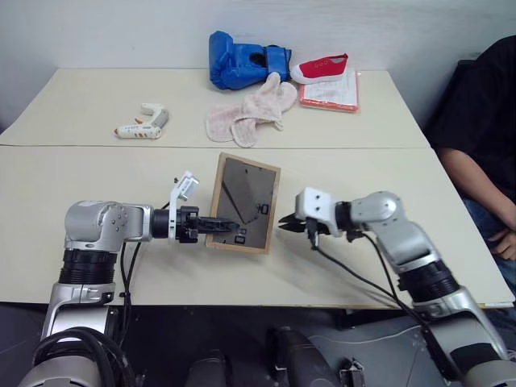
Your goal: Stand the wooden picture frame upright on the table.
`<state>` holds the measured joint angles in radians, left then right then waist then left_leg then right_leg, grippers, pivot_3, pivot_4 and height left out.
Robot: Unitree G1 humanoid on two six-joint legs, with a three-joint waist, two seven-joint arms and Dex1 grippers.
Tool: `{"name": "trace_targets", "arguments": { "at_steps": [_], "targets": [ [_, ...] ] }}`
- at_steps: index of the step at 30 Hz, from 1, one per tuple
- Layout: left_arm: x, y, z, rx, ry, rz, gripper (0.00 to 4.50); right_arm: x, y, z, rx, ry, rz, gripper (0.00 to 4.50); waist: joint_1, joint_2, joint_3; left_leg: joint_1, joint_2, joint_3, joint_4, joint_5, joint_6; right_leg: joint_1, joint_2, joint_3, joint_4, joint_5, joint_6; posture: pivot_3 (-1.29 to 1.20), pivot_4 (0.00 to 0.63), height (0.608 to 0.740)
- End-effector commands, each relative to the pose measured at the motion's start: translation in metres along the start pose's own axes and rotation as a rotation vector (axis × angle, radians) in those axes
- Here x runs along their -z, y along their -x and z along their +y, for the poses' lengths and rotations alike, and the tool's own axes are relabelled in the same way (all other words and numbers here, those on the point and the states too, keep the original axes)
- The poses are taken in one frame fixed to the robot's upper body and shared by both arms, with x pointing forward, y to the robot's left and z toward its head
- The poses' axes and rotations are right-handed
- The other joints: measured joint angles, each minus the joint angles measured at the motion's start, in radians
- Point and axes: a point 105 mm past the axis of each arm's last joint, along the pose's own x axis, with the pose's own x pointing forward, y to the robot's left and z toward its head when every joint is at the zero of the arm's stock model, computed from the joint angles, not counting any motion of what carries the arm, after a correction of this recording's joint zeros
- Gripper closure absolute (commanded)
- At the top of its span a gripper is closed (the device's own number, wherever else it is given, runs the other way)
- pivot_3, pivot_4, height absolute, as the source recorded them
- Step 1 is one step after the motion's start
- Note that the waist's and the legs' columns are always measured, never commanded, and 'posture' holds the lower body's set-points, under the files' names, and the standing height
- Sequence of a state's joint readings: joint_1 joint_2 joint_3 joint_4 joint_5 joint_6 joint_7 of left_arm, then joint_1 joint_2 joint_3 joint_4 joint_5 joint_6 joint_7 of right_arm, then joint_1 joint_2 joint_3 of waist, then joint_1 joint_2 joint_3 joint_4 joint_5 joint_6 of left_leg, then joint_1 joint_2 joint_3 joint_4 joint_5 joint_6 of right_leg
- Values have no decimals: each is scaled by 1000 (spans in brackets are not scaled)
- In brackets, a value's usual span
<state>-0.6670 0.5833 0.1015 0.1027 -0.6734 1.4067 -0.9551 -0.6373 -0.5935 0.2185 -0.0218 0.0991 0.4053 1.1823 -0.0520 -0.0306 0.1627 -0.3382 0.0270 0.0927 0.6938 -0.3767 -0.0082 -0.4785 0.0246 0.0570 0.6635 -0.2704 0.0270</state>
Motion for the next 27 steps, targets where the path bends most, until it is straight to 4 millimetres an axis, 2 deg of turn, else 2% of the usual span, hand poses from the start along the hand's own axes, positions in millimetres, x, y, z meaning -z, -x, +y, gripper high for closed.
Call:
{"name": "trace_targets", "arguments": {
  "at_steps": [1,4,7,9,12,17,18,20,22,27],
  "targets": [
    [-10,2,-20,57,-85,-39,3229,-30,20,5,-55,-67,-94,2648,1,0,0,0,0,0,0,0,0,0,0,0,0,0,0,0,150,740],
    [-11,0,-24,57,-118,-42,3229,-55,28,1,-64,-162,-193,1682,-3,0,0,0,0,0,0,0,0,0,0,0,0,0,0,0,150,740],
    [-9,-4,-28,64,-144,-32,3229,-83,22,-6,-79,-238,-299,589,-9,0,0,0,0,0,0,0,0,-1,0,0,1,0,0,0,150,740],
    [-9,-6,-29,62,-151,-31,3229,-91,19,-8,-81,-265,-323,19,-6,0,0,0,0,0,-1,1,-1,-1,0,0,1,0,0,0,150,740],
    [-10,-7,-30,65,-163,-31,3229,-101,10,-10,-88,-294,-356,0,-3,0,0,0,0,0,-1,0,-1,-1,0,0,0,0,0,0,150,740],
    [-13,-6,-37,89,-189,-26,3229,-103,-8,-8,-77,-269,-332,0,-4,0,0,-2,0,0,0,0,0,-2,0,0,-1,0,0,0,150,740],
    [-13,-5,-37,88,-194,-25,3229,-108,-8,-3,-111,-257,-352,0,-4,0,0,-2,0,0,0,0,0,-2,0,-1,-1,0,0,0,150,740],
    [-14,-3,-35,71,-201,-33,3229,-118,-4,12,-195,-238,-394,0,-3,0,0,-3,0,0,0,0,0,-2,0,-1,-1,0,0,0,150,740],
    [-15,-1,-31,54,-192,-40,3229,-120,1,18,-217,-223,-400,0,-3,0,0,-3,0,-1,0,0,0,-2,0,-1,-1,0,0,0,150,740],
    [-15,3,-21,13,-182,-47,3229,-113,27,11,-157,-229,-387,0,-3,0,0,-3,0,-1,0,0,0,-2,0,-1,-1,0,0,0,150,740]
  ]
}}
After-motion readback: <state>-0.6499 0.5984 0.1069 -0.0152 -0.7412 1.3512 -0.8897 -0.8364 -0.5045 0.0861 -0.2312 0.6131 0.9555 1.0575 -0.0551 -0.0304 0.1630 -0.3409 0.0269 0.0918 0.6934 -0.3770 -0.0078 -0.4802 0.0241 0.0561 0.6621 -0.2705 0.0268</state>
